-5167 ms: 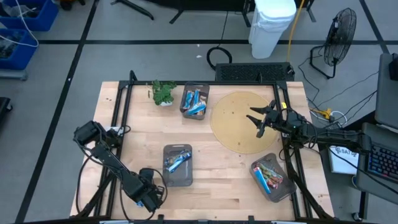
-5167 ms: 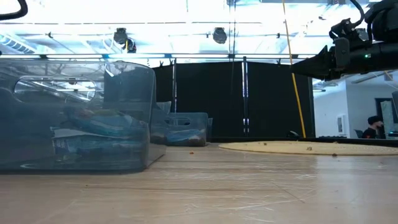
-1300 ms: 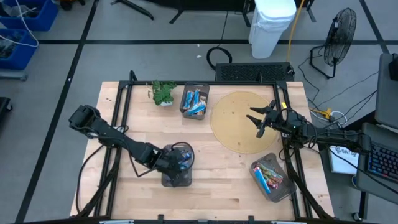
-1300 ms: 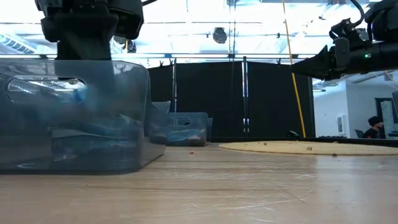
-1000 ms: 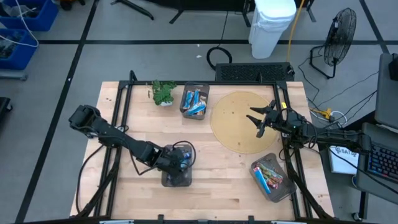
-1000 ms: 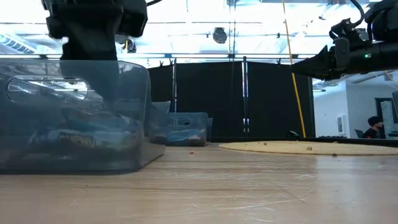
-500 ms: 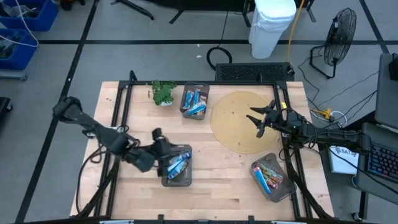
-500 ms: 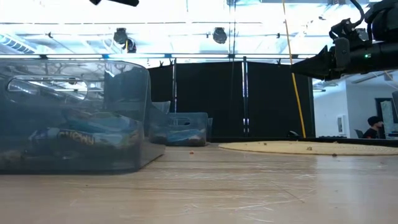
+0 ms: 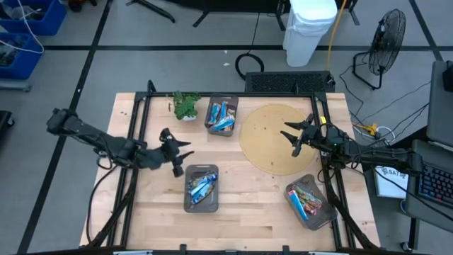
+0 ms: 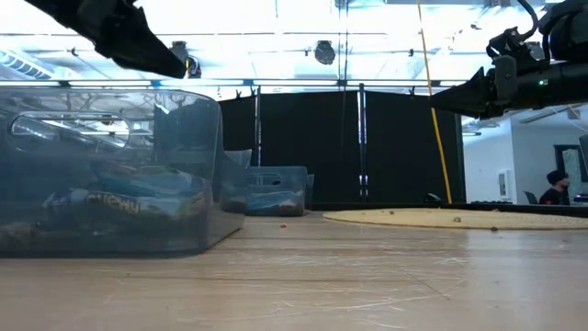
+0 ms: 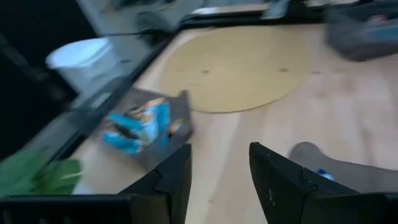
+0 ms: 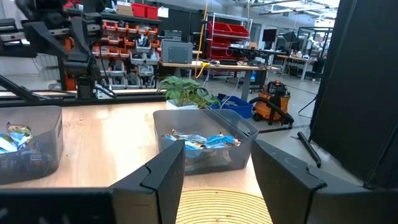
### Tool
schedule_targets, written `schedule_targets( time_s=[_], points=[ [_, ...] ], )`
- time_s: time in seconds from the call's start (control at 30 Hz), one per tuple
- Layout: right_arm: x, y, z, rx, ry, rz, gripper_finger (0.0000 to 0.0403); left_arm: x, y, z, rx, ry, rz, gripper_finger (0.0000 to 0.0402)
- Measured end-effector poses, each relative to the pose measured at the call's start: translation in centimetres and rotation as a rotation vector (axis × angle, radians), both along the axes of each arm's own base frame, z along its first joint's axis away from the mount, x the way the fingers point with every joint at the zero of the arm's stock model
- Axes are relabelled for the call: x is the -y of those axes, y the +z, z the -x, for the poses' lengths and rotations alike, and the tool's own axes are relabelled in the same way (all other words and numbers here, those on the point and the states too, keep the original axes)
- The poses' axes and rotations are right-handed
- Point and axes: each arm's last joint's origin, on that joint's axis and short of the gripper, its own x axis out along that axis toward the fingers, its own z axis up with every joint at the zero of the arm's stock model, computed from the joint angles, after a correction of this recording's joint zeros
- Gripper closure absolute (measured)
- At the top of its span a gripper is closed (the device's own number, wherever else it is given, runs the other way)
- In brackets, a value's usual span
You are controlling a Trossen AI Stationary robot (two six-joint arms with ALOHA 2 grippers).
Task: Pick and place Granola Bars by type
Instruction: Return to Home Position
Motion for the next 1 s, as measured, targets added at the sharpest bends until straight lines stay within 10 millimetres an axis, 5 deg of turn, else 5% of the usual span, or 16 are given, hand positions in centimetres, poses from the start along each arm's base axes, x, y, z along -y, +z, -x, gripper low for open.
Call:
schedule_targets(
  time_s=[0.17,0.4,0.73,1.0],
  points=[
    [0.0,0.0,0.0,-0.001,0.000,0.000,0.0226,-1.6,-0.5,1.2,0.065,-0.145,0.000,0.0236],
    [0.0,0.0,0.0,0.000,-0.001,0.000,0.0223,-3.3,-2.3,3.6,0.130,-0.117,-0.011,0.0236],
    [0.0,0.0,0.0,-0.001,-0.001,0.000,0.0223,-4.3,-6.7,6.4,0.246,-0.162,0.065,0.0236],
    [0.0,0.0,0.0,0.000,0.000,0.000,0.0226,-4.7,-7.6,7.5,0.330,-0.225,0.100,0.0236]
  ],
)
